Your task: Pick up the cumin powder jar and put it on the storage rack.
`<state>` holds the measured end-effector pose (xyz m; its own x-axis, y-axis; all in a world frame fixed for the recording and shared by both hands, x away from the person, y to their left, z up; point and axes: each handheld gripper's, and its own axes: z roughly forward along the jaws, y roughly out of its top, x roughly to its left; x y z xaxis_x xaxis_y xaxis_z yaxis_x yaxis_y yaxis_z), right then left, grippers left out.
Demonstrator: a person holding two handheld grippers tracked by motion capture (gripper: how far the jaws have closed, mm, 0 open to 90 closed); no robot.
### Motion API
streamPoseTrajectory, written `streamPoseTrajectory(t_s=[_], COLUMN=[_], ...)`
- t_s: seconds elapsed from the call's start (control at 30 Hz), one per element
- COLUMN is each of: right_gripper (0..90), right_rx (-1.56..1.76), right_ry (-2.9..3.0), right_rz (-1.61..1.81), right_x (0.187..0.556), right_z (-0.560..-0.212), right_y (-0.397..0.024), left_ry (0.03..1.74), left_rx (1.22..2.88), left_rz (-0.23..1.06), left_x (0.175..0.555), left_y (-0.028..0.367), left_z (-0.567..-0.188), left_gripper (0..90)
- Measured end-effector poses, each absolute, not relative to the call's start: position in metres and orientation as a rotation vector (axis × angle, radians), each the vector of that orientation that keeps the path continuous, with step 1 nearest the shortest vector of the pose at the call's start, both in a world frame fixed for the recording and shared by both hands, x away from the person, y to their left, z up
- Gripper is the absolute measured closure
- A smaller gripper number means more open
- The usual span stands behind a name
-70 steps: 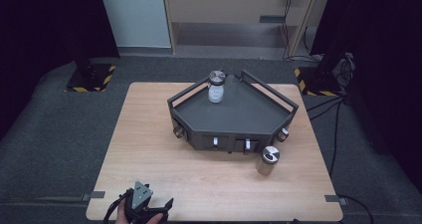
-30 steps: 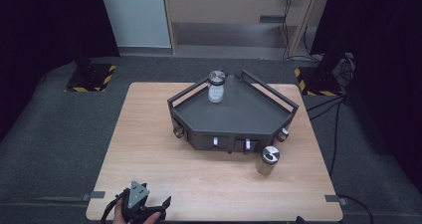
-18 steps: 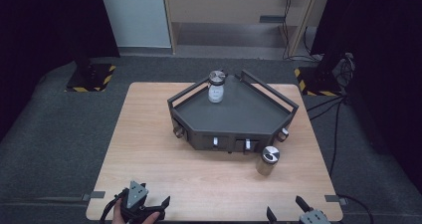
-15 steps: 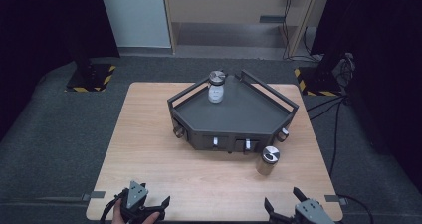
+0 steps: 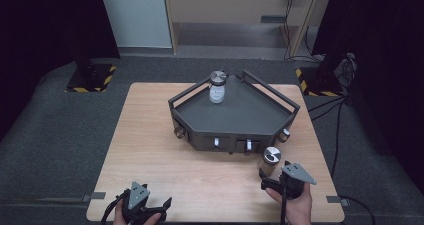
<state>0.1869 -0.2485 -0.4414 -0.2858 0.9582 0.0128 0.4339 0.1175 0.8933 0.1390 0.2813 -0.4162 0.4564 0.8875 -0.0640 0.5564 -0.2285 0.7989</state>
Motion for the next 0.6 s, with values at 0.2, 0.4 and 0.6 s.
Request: streamPoseTrajectory(t_s=[0.2, 0.4, 0.6], right_gripper=[7.8, 18.6, 29.4], right_rx=[1.312, 1.323, 1.295], right_ry=[1.795, 1.783, 1.776], right_rz=[1.063, 1.069, 1.081], right_x=[0.201, 0.211, 0.212], right_z=[-0.458, -0.473, -0.480], right_y=[-0.240, -0.238, -0.235], left_ry=[1.203, 1.198, 1.198], left_rx=[1.917, 1.916, 1.915], left_rz=[0.510, 0.499, 0.495], left_x=[0.141, 0.142, 0.143], left_y=[0.282, 0.282, 0.283], left_z=[-0.416, -0.417, -0.417], left_gripper=[4.0, 4.0, 4.0])
